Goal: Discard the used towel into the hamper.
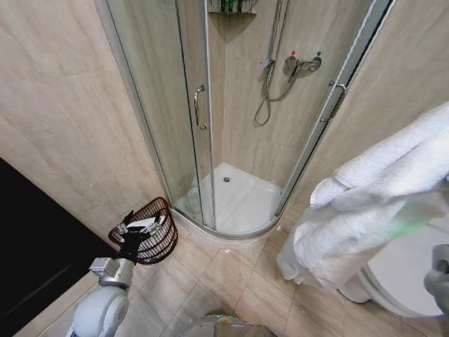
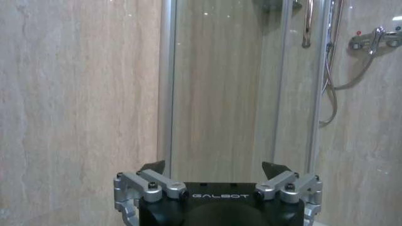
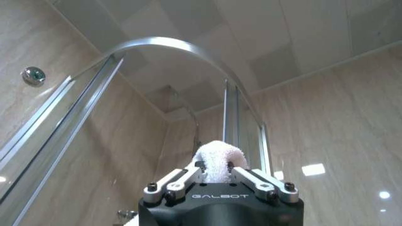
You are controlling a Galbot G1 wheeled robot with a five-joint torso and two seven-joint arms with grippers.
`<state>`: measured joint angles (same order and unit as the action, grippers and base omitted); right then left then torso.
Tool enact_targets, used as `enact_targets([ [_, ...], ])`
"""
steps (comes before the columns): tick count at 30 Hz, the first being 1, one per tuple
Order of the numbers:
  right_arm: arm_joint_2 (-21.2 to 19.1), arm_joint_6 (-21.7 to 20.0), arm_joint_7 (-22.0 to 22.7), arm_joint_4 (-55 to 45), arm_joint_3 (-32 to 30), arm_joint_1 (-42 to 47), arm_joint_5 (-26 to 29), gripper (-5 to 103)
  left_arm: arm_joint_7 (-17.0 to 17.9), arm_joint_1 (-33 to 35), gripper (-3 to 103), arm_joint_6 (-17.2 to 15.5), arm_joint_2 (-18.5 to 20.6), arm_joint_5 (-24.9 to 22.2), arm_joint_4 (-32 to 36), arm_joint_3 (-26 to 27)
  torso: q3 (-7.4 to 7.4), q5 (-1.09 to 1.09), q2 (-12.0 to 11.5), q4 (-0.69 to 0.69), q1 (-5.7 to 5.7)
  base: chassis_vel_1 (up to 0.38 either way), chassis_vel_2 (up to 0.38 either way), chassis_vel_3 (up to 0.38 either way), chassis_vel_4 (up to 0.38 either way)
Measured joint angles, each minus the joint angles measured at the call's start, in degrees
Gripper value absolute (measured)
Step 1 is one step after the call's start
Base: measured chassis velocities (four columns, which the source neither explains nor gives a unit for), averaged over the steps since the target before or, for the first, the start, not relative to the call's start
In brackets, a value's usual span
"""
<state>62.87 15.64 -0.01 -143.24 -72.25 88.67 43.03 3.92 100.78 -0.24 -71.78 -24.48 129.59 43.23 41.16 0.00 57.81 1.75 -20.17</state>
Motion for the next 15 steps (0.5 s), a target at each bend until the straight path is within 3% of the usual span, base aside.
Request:
enact_targets([
  [15,0.1,0.1,0.0,0.0,-0.3,0.2,0.3,9,0.0,0.0,100,0.0,0.0,0.0,0.0,0.0,2.25,0.00,3.9,0.00,-1.67,0.000,0.000,0.000,0.000],
])
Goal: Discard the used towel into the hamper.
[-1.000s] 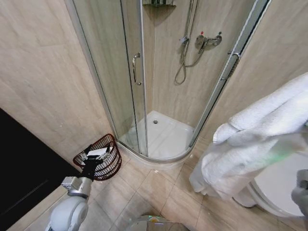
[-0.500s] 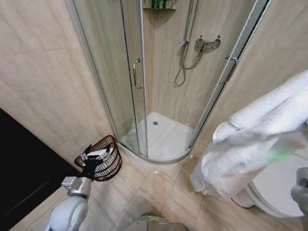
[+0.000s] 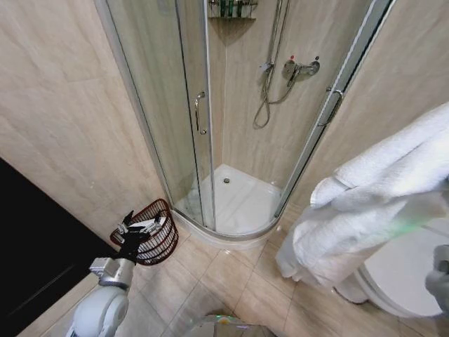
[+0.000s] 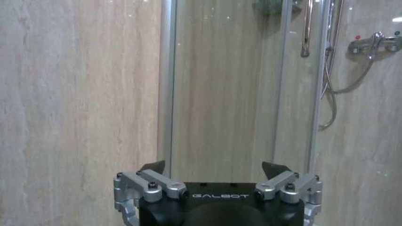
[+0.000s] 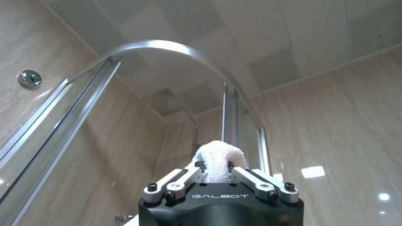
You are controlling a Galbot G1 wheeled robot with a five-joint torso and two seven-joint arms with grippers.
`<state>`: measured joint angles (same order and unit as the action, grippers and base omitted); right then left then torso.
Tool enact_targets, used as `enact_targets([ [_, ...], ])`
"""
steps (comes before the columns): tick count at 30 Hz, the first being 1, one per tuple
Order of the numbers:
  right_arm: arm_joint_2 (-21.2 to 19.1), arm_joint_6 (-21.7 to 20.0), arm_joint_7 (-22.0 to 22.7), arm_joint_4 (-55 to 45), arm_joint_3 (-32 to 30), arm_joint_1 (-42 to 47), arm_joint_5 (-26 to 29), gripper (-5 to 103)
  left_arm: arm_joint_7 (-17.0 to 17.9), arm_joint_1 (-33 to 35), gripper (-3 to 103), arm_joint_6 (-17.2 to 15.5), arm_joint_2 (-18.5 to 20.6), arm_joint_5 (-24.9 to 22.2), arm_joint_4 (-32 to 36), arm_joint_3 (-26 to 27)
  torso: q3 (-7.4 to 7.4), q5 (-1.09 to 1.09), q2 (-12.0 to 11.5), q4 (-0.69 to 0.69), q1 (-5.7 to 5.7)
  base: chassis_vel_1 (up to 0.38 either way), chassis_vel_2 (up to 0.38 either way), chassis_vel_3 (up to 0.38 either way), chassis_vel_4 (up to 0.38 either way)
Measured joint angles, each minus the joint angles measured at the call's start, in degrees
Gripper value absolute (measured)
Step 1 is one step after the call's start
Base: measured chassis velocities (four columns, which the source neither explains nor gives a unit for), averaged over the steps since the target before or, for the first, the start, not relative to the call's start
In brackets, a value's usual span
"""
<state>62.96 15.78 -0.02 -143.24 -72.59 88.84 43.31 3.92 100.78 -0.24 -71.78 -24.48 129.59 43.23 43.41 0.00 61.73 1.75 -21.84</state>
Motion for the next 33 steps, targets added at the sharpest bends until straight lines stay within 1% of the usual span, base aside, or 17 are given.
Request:
enact_targets([
  [4,0.0,0.0,0.0,0.0,-0.1,0.2,0.0,9,0.0,0.0,100,0.0,0.0,0.0,0.0,0.0,0.76,0.00,1.4,0.00,-0.61,0.000,0.000,0.000,0.000],
  [5,0.0,0.0,0.0,0.0,-0.1,0.2,0.0,9,0.0,0.0,100,0.0,0.0,0.0,0.0,0.0,0.76,0.00,1.4,0.00,-0.61,0.000,0.000,0.000,0.000],
  [7,0.1,0.1,0.0,0.0,-0.1,0.3,0.0,9,0.0,0.0,100,0.0,0.0,0.0,0.0,0.0,1.25,0.00,2.2,0.00,-0.99,0.000,0.000,0.000,0.000],
  [8,0.1,0.1,0.0,0.0,-0.1,0.3,0.0,9,0.0,0.0,100,0.0,0.0,0.0,0.0,0.0,1.25,0.00,2.2,0.00,-0.99,0.000,0.000,0.000,0.000],
  [15,0.0,0.1,0.0,0.0,-0.3,0.3,0.0,9,0.0,0.0,100,0.0,0.0,0.0,0.0,0.0,2.54,0.00,4.7,0.00,-2.13,0.000,0.000,0.000,0.000],
  [19,0.0,0.1,0.0,0.0,-0.3,0.3,0.0,9,0.0,0.0,100,0.0,0.0,0.0,0.0,0.0,2.97,0.00,5.5,0.00,-2.49,0.000,0.000,0.000,0.000],
  [21,0.0,0.1,0.0,0.0,-0.3,0.3,0.0,9,0.0,0.0,100,0.0,0.0,0.0,0.0,0.0,3.57,0.00,6.5,0.00,-2.96,0.000,0.000,0.000,0.000],
  [23,0.0,0.1,0.0,0.0,-0.3,0.3,0.0,9,0.0,0.0,100,0.0,0.0,0.0,0.0,0.0,3.67,0.00,6.7,0.00,-3.04,0.000,0.000,0.000,0.000],
  [25,-0.1,0.1,0.0,0.0,-0.3,0.3,0.0,9,0.0,0.0,100,0.0,0.0,0.0,0.0,0.0,4.25,0.00,7.7,0.00,-3.47,0.000,0.000,0.000,0.000],
  [33,-0.1,0.1,0.0,0.0,-0.4,0.4,0.0,9,0.0,0.0,100,0.0,0.0,0.0,0.0,0.0,5.53,0.00,10.0,0.00,-4.51,0.000,0.000,0.000,0.000],
])
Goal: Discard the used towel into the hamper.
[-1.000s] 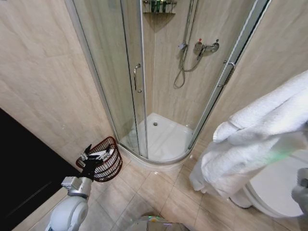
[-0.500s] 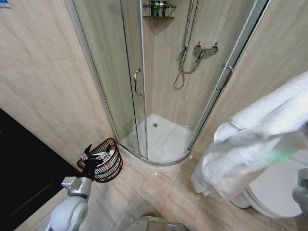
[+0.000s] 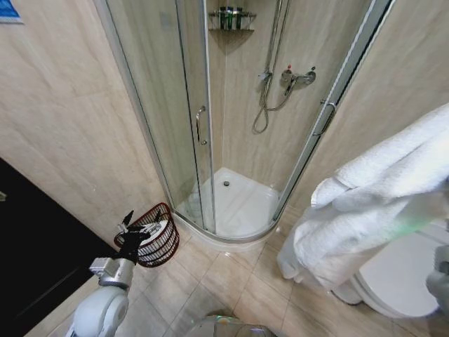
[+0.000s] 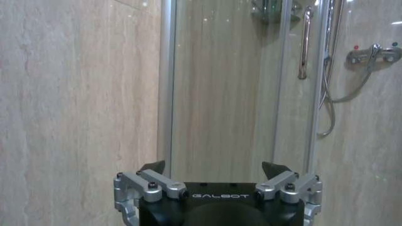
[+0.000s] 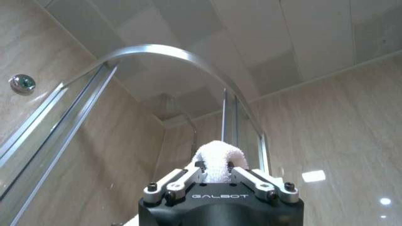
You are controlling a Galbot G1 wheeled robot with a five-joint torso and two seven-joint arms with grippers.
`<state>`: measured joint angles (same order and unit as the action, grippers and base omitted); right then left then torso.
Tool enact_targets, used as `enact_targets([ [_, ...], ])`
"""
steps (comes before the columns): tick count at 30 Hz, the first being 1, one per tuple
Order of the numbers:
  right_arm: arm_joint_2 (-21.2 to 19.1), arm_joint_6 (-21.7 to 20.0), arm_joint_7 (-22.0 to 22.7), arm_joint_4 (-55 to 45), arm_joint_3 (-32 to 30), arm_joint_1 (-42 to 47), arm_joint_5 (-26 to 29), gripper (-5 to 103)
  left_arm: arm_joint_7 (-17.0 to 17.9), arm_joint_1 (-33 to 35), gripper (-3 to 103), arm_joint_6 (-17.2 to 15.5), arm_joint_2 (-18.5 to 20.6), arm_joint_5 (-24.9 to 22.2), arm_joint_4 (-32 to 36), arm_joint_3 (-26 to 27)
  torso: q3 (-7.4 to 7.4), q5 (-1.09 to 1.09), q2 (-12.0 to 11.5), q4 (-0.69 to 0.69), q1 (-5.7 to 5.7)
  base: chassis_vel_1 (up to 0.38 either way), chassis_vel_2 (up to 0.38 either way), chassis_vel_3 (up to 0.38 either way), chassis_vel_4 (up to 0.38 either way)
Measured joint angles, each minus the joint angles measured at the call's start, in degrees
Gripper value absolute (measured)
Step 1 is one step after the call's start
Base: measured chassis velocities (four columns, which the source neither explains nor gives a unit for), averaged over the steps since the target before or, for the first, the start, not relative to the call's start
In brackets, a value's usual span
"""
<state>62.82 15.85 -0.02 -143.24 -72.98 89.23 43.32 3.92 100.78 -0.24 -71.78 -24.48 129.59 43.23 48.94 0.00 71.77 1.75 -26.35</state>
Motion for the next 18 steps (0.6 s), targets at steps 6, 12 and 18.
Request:
enact_targets([
  [6,0.0,0.0,0.0,0.0,0.2,-0.2,0.0,9,0.0,0.0,100,0.0,0.0,0.0,0.0,0.0,1.12,0.00,2.1,0.00,-0.95,0.000,0.000,0.000,0.000],
  [12,-0.2,0.0,0.1,0.0,0.2,-0.3,0.0,9,0.0,0.0,100,0.0,0.0,0.0,0.0,0.0,2.21,0.00,4.0,0.00,-1.83,0.000,0.000,0.000,0.000],
  [18,-0.3,0.0,0.1,0.0,0.2,-0.6,0.1,9,0.0,0.0,100,0.0,0.0,0.0,0.0,0.0,3.31,0.00,6.0,0.00,-2.75,0.000,0.000,0.000,0.000],
])
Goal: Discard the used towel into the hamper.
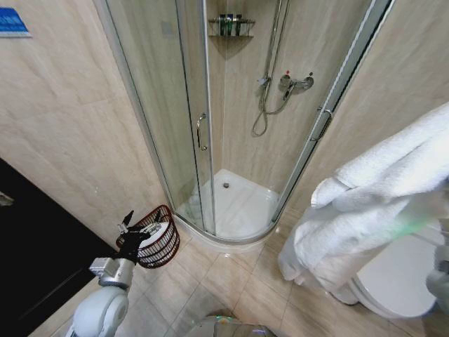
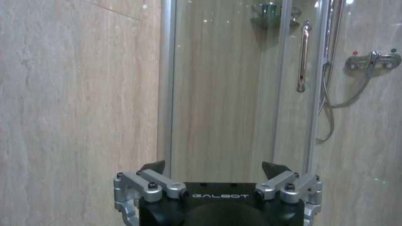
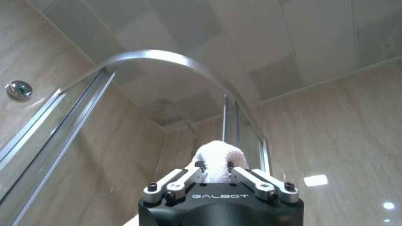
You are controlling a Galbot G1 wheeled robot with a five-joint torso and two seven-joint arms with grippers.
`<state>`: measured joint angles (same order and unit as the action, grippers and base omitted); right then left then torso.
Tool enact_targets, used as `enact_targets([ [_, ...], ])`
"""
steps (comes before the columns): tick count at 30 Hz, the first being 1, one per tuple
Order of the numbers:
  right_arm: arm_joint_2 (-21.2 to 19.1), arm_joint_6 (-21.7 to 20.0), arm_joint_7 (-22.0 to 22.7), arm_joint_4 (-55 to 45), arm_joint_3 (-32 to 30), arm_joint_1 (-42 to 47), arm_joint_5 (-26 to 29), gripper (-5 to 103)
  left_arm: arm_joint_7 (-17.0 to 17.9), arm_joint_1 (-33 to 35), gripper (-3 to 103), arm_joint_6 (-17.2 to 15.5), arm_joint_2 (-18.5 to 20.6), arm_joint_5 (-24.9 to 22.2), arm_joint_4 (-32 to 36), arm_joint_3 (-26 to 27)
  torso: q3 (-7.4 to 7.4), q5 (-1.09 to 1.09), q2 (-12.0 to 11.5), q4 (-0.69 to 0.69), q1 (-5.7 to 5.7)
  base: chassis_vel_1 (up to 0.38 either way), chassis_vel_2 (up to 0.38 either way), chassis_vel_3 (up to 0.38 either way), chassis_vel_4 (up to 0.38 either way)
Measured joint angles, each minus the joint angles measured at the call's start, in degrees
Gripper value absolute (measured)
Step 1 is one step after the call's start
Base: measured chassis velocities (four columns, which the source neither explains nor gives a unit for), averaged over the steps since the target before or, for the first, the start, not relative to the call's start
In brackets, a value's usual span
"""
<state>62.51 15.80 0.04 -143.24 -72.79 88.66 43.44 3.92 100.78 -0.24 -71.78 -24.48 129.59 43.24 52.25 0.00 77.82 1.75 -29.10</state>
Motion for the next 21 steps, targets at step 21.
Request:
enact_targets([
  [21,0.1,0.0,0.4,0.0,-0.7,0.4,0.8,9,0.0,0.0,100,0.0,0.0,0.0,0.0,0.0,1.95,0.00,3.7,0.00,-1.73,0.000,0.000,0.000,0.000],
])
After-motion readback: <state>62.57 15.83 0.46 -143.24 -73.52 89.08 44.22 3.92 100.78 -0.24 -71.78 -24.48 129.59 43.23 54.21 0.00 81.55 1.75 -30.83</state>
